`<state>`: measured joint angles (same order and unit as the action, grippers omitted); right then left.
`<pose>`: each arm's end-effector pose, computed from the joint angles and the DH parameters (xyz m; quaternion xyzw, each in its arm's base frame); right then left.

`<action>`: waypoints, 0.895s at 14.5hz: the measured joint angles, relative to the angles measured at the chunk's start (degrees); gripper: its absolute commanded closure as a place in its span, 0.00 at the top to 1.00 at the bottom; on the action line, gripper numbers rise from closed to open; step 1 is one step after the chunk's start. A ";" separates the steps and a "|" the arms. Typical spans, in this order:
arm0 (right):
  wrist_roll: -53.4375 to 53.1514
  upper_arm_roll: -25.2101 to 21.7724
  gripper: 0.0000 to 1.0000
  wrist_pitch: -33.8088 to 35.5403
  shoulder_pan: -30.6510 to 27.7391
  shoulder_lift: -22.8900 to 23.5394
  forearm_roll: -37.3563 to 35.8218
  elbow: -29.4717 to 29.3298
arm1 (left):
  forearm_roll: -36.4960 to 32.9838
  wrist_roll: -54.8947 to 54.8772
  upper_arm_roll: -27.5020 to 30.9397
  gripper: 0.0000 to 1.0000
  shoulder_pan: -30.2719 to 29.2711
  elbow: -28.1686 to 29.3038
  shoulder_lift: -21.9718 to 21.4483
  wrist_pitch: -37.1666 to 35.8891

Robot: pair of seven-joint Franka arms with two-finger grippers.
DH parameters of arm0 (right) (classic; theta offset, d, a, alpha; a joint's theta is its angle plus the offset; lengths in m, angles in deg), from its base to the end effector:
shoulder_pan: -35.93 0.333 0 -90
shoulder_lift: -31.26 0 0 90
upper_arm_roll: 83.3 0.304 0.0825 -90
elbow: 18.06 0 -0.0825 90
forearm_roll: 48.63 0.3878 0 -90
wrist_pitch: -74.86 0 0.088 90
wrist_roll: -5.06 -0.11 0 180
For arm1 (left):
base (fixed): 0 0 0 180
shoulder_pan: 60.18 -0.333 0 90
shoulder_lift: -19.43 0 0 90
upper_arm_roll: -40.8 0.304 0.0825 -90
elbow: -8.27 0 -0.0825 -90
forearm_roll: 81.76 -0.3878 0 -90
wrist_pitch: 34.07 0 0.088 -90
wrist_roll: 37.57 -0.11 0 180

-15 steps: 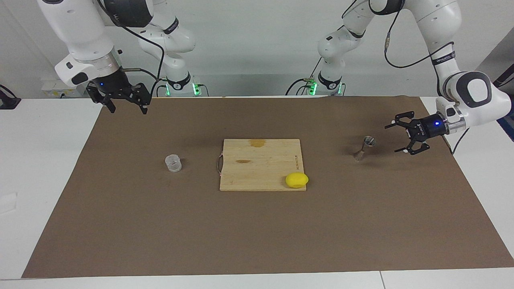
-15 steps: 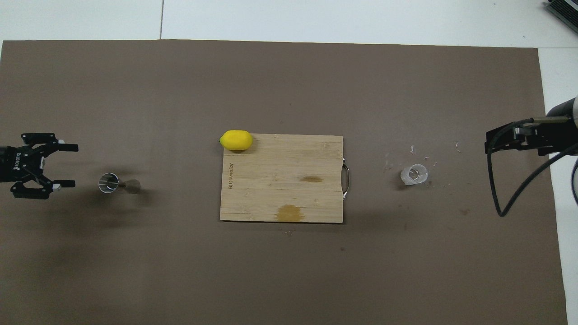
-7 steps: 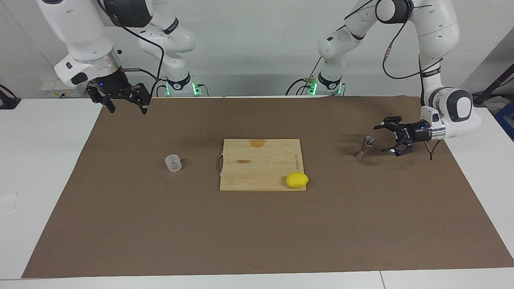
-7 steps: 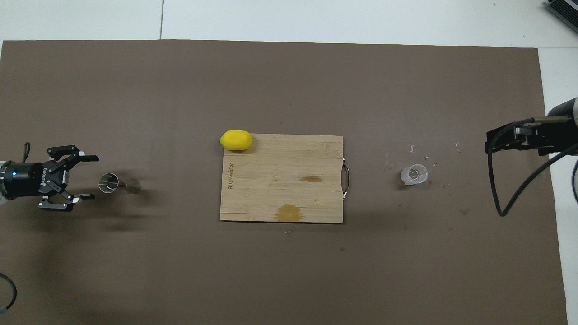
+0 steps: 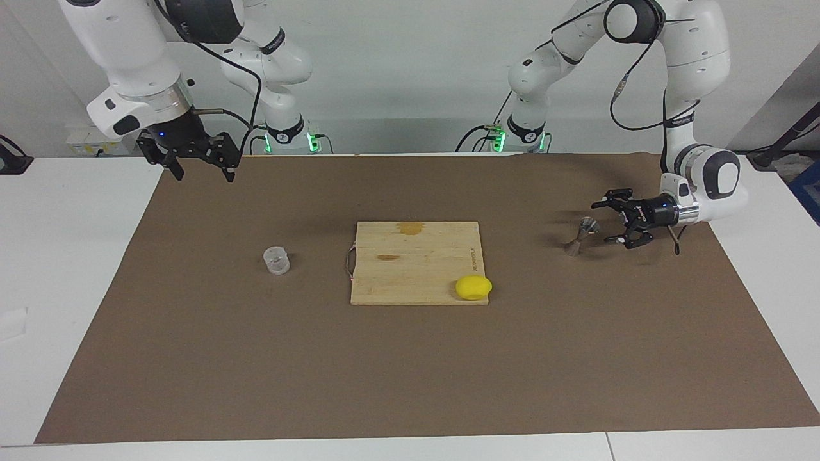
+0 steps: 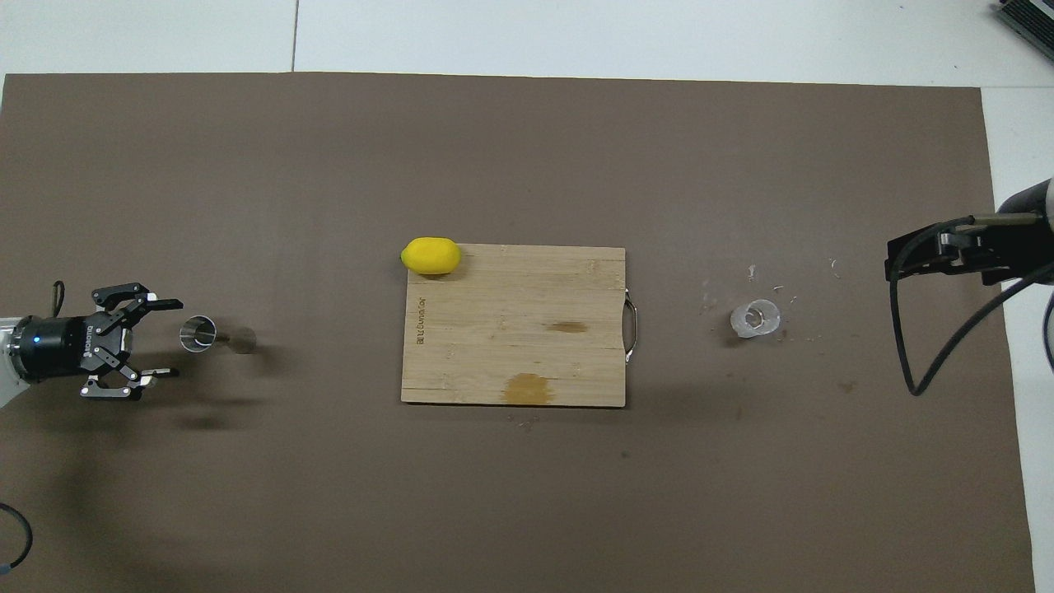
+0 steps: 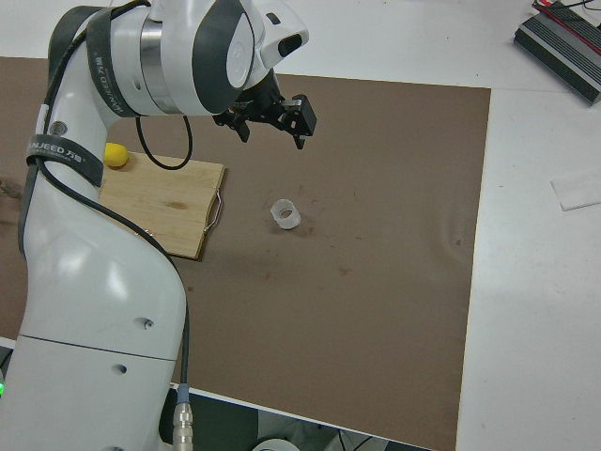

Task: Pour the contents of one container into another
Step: 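Close the left gripper around the small metal cup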

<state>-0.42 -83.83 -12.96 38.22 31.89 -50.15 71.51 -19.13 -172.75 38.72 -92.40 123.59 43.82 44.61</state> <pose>0.5571 0.0141 0.6037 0.9992 -0.0327 -0.0199 0.0146 0.4990 0.1617 0.2486 0.5794 -0.4783 0.4375 0.4941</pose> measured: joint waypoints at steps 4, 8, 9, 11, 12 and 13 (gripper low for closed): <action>0.00 0.00 1.00 0.00 0.00 -0.05 0.00 0.11 | 0.00 -1.44 -0.26 1.00 0.02 0.60 0.00 0.06; 0.00 0.00 1.00 0.00 -0.01 -0.11 0.00 0.18 | 0.00 -2.42 -0.46 1.00 0.37 0.63 0.00 0.18; 0.00 0.00 1.00 0.00 -0.01 -0.13 0.00 0.19 | 0.00 -2.45 -0.66 1.00 0.56 0.69 0.01 0.19; 0.00 0.00 1.00 0.00 -0.08 -0.15 0.00 0.20 | 0.06 -2.51 -0.84 0.99 1.18 1.02 0.01 0.31; 0.00 0.00 1.00 0.00 -0.17 -0.16 0.00 0.22 | 0.21 -2.55 -0.86 0.99 1.42 1.17 0.01 0.37; 0.00 0.00 1.00 0.00 -0.23 -0.16 0.00 0.24 | 0.34 -2.58 -0.85 0.99 1.56 1.25 0.01 0.39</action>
<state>-0.42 -83.83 -12.96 37.99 31.73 -50.15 71.75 -18.78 -175.33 37.86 -90.84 124.85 43.83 45.00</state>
